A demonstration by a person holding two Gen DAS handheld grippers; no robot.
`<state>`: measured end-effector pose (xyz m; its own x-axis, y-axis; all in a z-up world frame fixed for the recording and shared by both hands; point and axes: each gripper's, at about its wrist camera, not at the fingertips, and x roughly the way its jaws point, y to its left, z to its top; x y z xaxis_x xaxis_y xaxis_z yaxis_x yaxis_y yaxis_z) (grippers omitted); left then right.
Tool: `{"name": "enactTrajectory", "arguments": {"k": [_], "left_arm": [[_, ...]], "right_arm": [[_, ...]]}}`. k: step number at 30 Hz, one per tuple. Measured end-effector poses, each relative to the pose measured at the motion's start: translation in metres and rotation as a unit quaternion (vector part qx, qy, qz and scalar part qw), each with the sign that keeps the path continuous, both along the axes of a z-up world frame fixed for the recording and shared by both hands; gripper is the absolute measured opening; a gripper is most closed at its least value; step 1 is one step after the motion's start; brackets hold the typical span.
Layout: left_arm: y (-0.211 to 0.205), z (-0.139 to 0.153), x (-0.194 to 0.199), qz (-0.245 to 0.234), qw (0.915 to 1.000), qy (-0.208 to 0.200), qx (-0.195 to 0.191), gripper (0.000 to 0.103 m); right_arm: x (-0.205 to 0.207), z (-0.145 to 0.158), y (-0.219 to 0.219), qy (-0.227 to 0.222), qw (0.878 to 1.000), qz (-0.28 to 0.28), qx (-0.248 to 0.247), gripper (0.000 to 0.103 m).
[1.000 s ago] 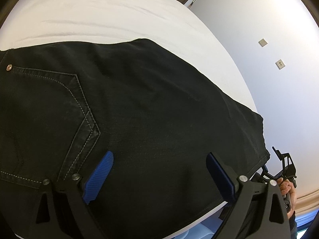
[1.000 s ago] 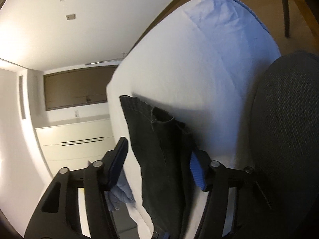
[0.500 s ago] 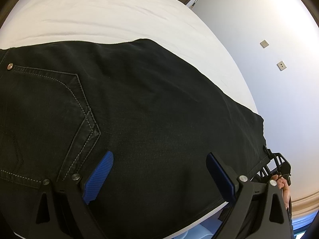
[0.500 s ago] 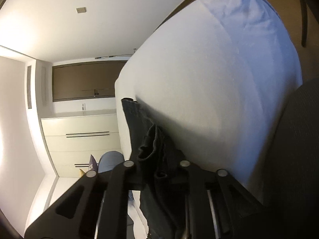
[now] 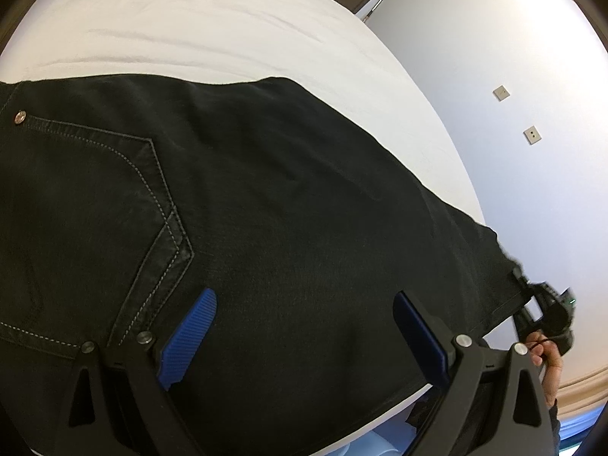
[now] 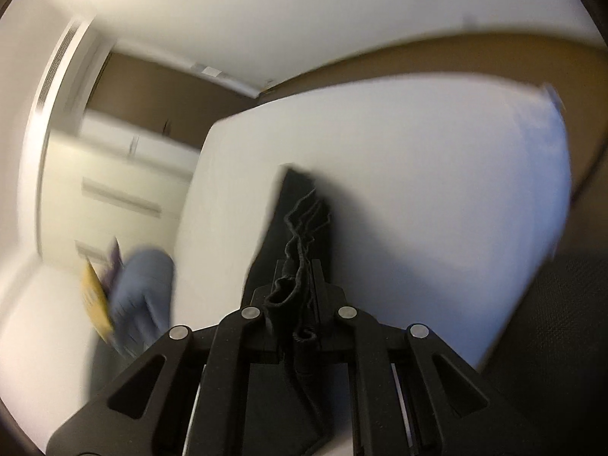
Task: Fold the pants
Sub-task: 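Lift the hem with the right gripper toward the left gripper, then lay the held leg over the jeans seat with the right gripper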
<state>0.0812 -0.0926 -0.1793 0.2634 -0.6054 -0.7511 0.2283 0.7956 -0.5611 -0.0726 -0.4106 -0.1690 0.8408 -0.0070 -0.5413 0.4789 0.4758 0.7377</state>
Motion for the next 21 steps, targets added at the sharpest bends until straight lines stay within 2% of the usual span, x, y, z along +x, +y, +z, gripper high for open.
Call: {"name": "enactTrajectory", "arguments": {"k": [2,3,4,5,7,8,9,11,13,18,21], "left_arm": [[0.002,-0.001,0.001,0.002,1.0000,0.002,-0.007,0.096],[0.003,-0.001,0.001,0.004,0.9999,0.003,-0.012,0.096],[0.004,0.000,0.002,0.006,0.9999,0.004,-0.015,0.096],[0.005,0.000,0.002,0.009,0.9998,0.005,-0.019,0.096],[0.009,0.001,0.002,0.018,0.9993,0.009,-0.031,0.096],[0.010,0.001,0.003,0.023,0.9990,0.012,-0.036,0.096],[0.012,0.002,0.003,0.029,0.9984,0.017,-0.045,0.096],[0.014,0.003,0.004,0.035,0.9969,0.030,-0.064,0.097],[0.014,0.003,0.005,0.039,0.9937,0.045,-0.095,0.097],[-0.006,0.003,0.012,0.033,0.9882,0.073,-0.131,0.100],[-0.029,0.011,0.021,0.012,0.9854,0.085,-0.147,0.101]], "right_arm": [[0.028,0.034,0.040,0.016,0.993,0.067,-0.097,0.009],[0.043,0.049,0.073,0.028,0.980,0.114,-0.161,0.009],[0.058,0.060,0.116,0.042,0.957,0.171,-0.230,0.009],[0.070,0.062,0.163,0.054,0.925,0.233,-0.295,0.009],[0.085,0.044,0.235,0.095,0.859,0.326,-0.384,0.009],[0.091,0.023,0.270,0.118,0.823,0.368,-0.417,0.009],[0.091,0.009,0.287,0.130,0.816,0.389,-0.407,0.009],[0.094,-0.010,0.298,0.150,0.823,0.395,-0.380,0.009],[0.092,-0.015,0.301,0.148,0.819,0.398,-0.386,0.009],[0.085,-0.004,0.294,0.133,0.831,0.377,-0.387,0.009],[0.087,0.013,0.297,0.123,0.826,0.374,-0.403,0.009]]}}
